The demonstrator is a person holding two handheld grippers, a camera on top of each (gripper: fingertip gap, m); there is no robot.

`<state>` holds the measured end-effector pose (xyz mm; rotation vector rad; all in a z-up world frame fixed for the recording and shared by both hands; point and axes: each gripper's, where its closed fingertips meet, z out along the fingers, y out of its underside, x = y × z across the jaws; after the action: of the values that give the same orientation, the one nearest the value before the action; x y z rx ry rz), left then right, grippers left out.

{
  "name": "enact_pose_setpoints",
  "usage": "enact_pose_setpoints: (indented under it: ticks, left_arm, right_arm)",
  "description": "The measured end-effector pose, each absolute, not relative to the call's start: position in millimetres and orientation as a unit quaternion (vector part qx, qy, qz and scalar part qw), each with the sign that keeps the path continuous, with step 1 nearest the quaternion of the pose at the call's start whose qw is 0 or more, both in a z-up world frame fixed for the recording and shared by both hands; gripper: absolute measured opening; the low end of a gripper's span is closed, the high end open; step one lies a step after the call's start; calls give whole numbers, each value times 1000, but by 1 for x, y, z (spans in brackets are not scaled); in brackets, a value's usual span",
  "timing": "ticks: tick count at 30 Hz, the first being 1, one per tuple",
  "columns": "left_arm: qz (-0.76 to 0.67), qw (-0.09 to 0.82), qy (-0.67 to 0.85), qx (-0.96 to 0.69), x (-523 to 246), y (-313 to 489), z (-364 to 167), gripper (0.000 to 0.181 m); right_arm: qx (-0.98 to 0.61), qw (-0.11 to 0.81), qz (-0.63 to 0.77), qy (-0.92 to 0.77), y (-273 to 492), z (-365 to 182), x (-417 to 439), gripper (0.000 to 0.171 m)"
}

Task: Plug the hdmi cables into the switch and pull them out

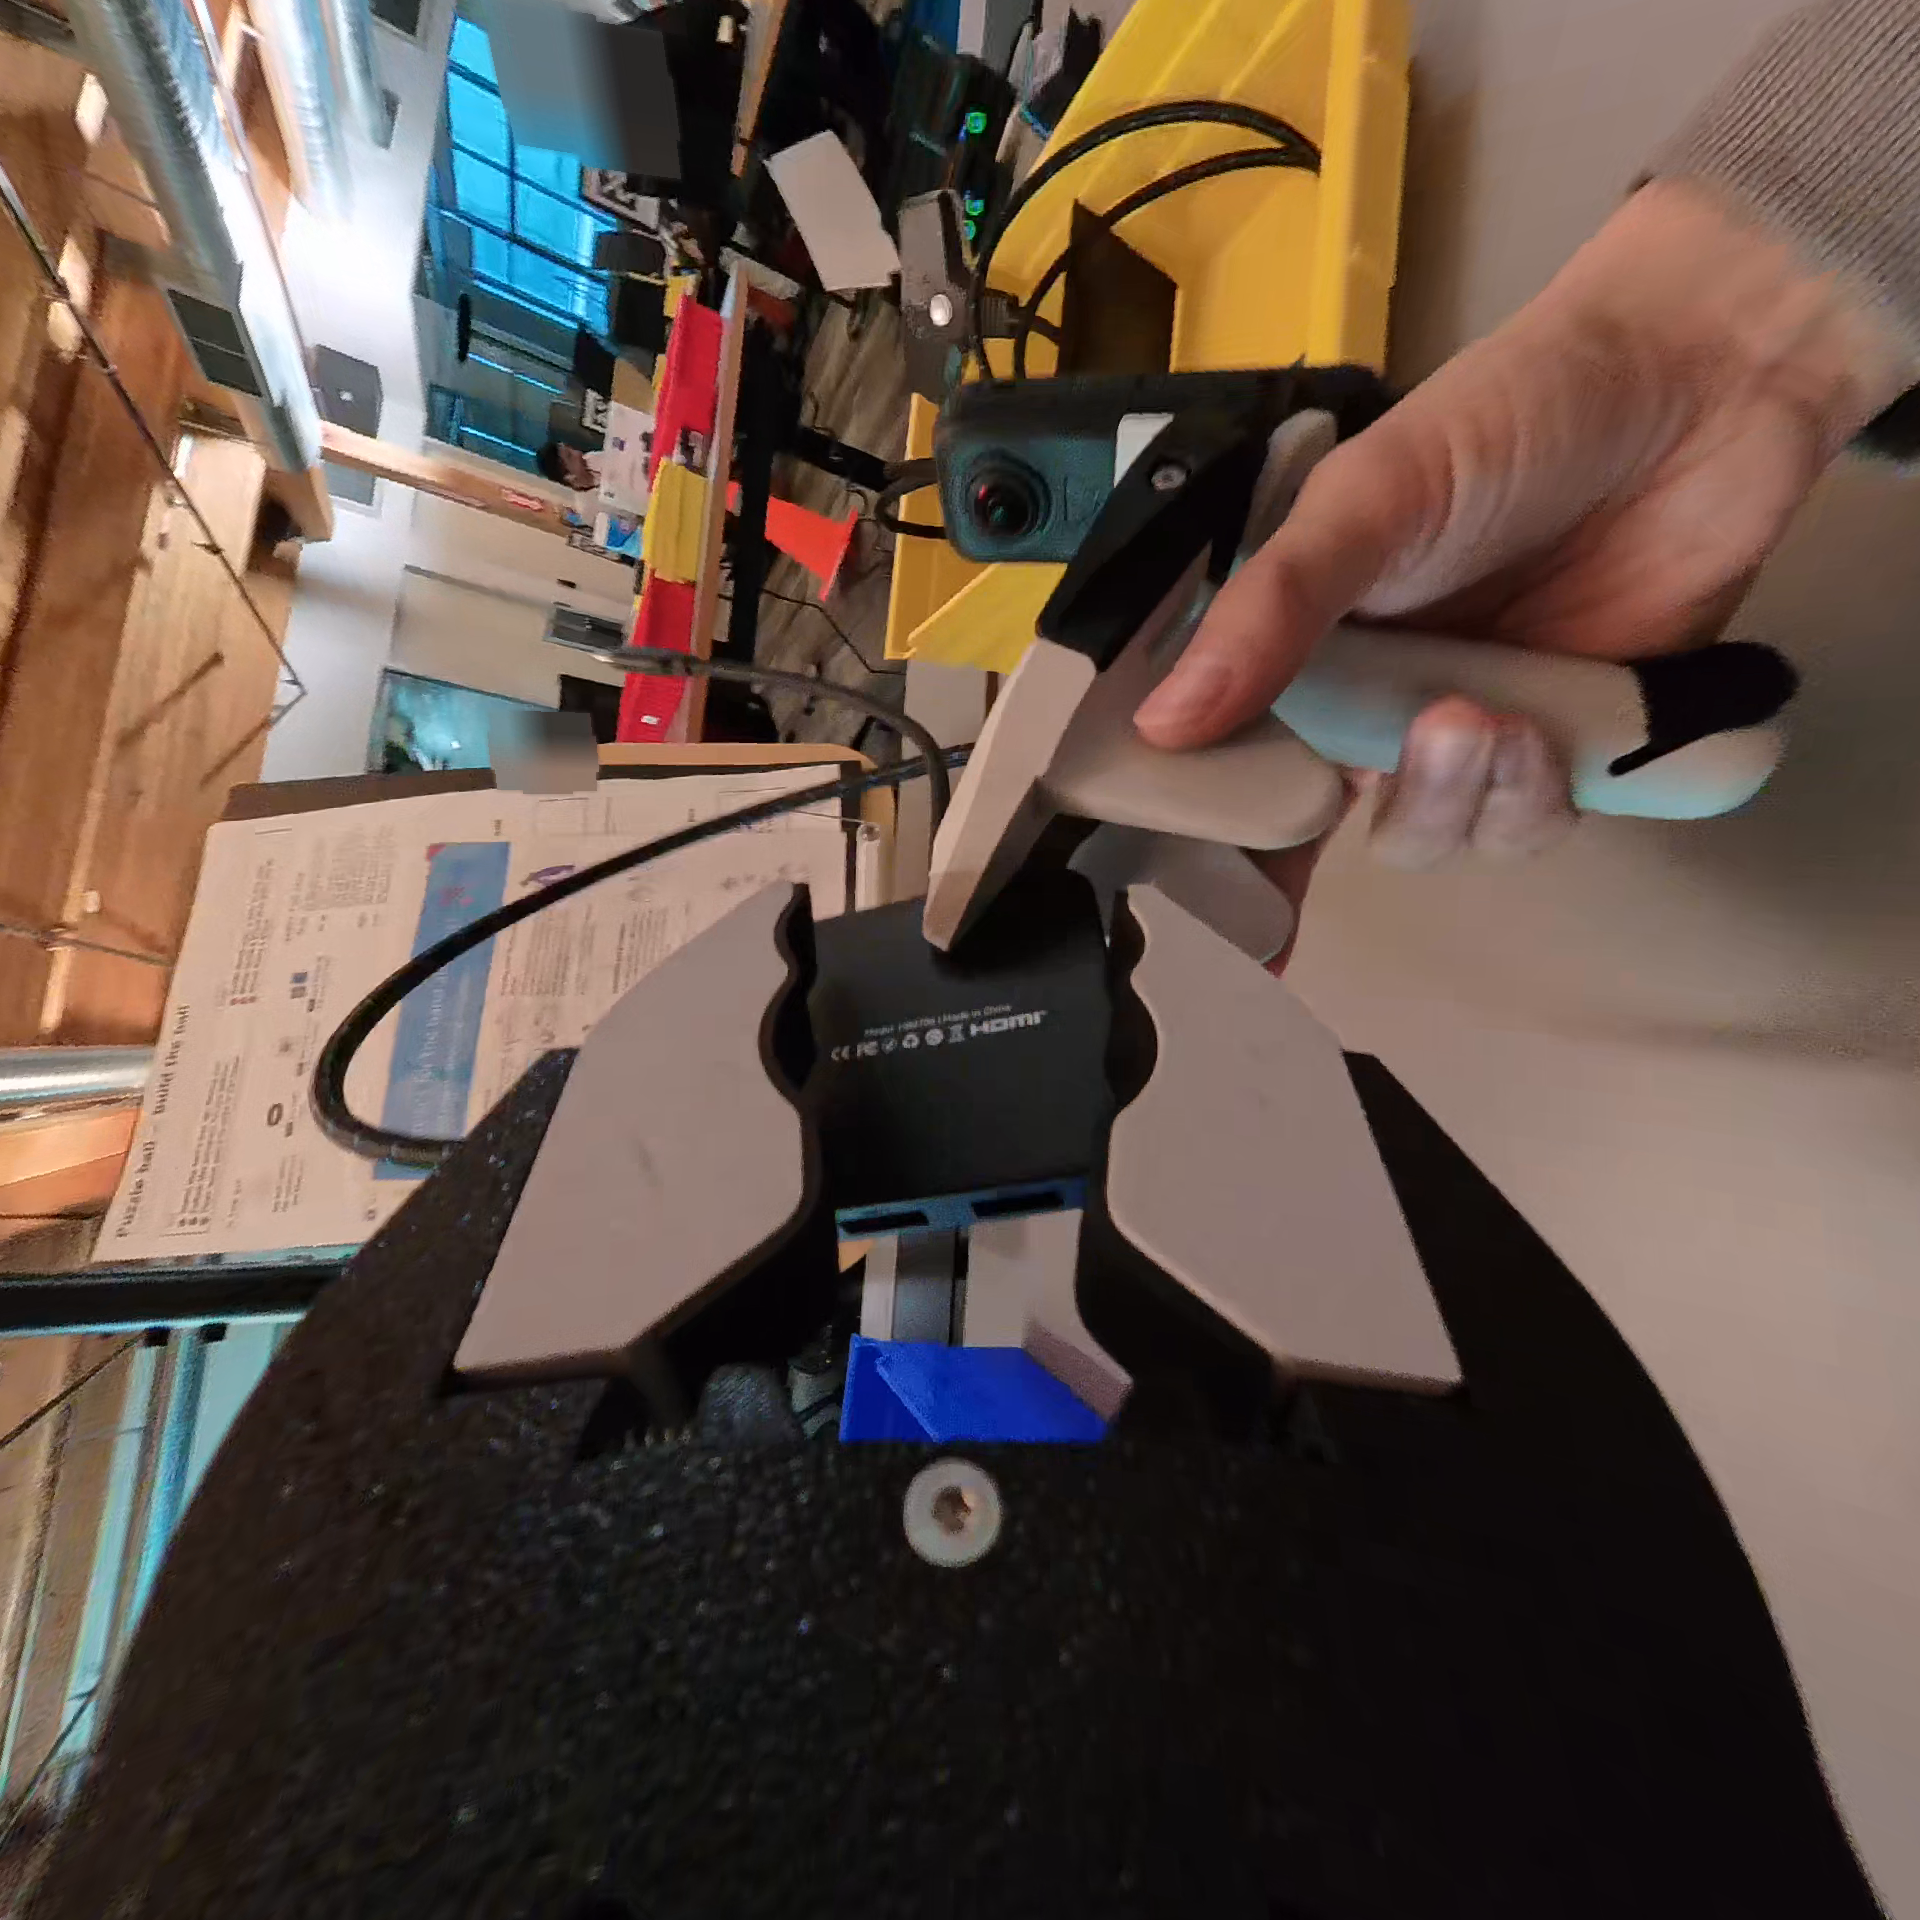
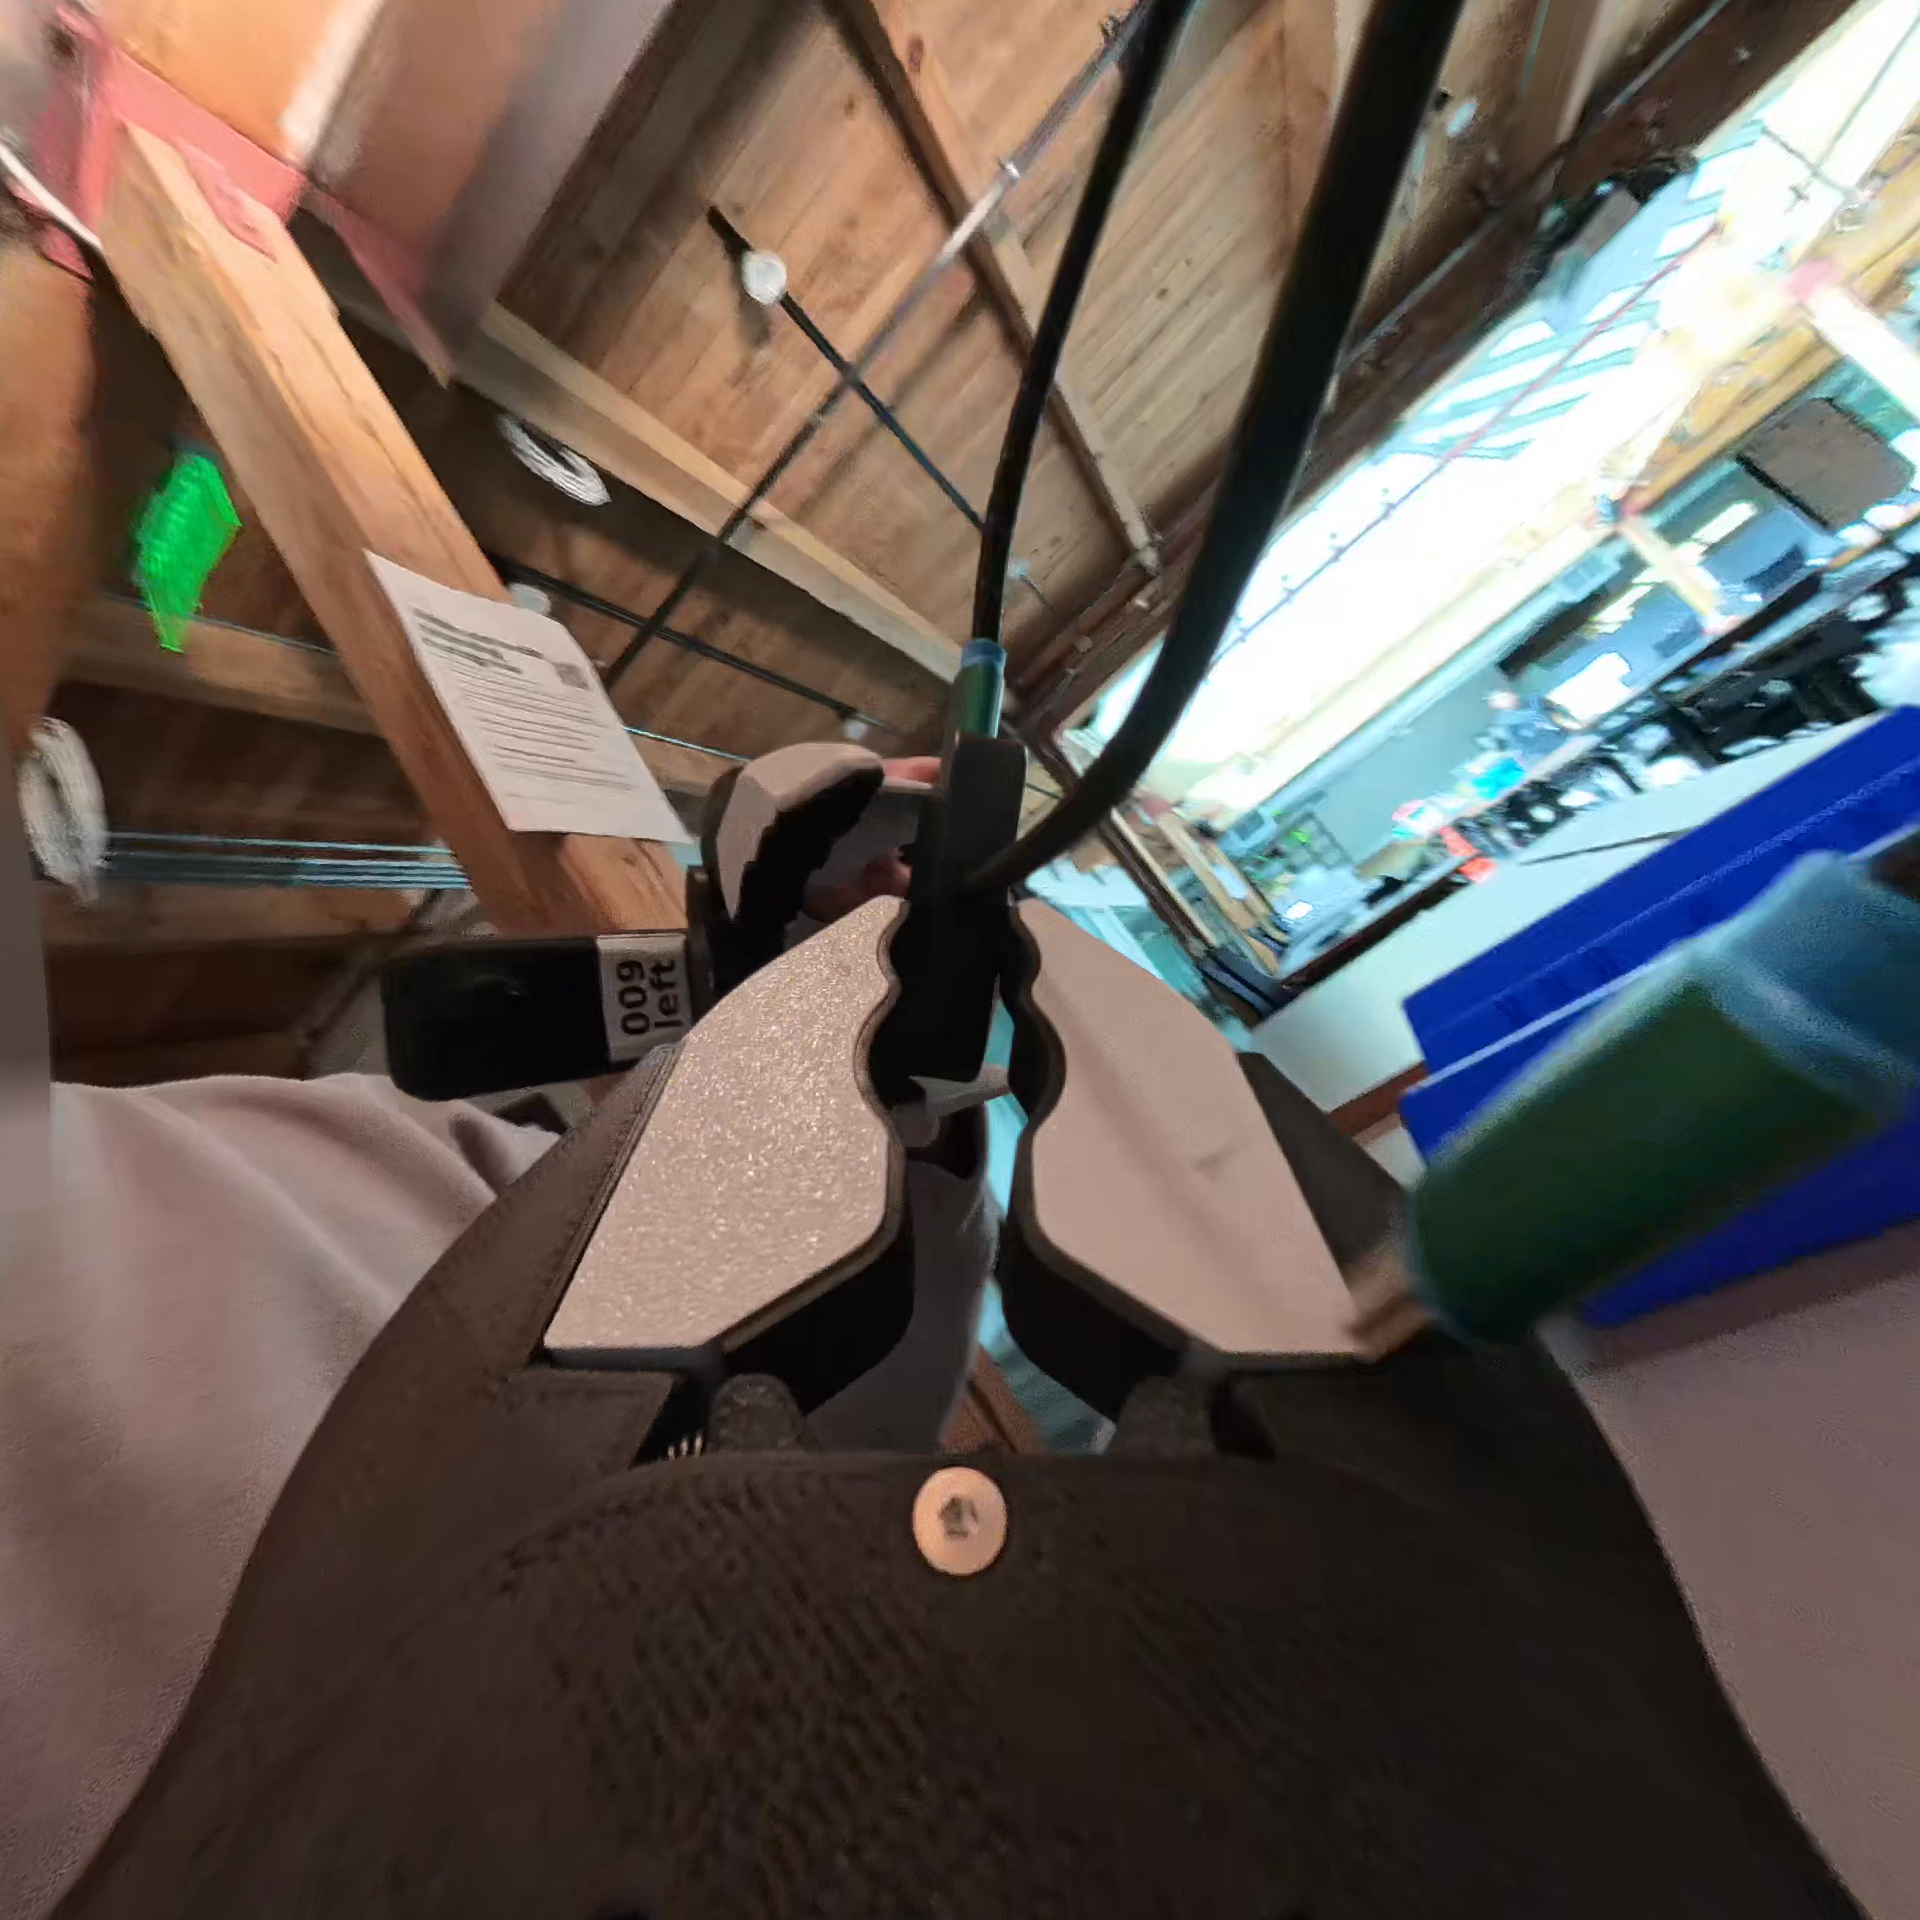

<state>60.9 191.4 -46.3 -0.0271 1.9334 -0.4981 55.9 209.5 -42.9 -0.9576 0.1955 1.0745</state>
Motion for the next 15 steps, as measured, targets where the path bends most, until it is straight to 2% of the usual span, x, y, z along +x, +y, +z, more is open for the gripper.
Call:
enact_pose_setpoints:
  ticks: [2,5,8,11,15]
  left_arm:
    - [-227,567,792,-11,64,192,-42,54]
    - [-318,604,729,-46,57,190,-12,65]
    - [-474,580,634,-193,55,211,15,57]
    - [-616,420,580,-328,69,219,-4,55]
    - [-737,211,511,-389,81,205,-28,38]
  right_arm:
    - [-451,753,467,106,209,-43,63,14]
    - [-438,782,418,148,200,-41,87,14]
    - [-378,808,407,197,181,-34,114,14]
    - [-368,822,391,192,175,-31,113,14]
    - [-372,833,364,185,180,-29,101,14]
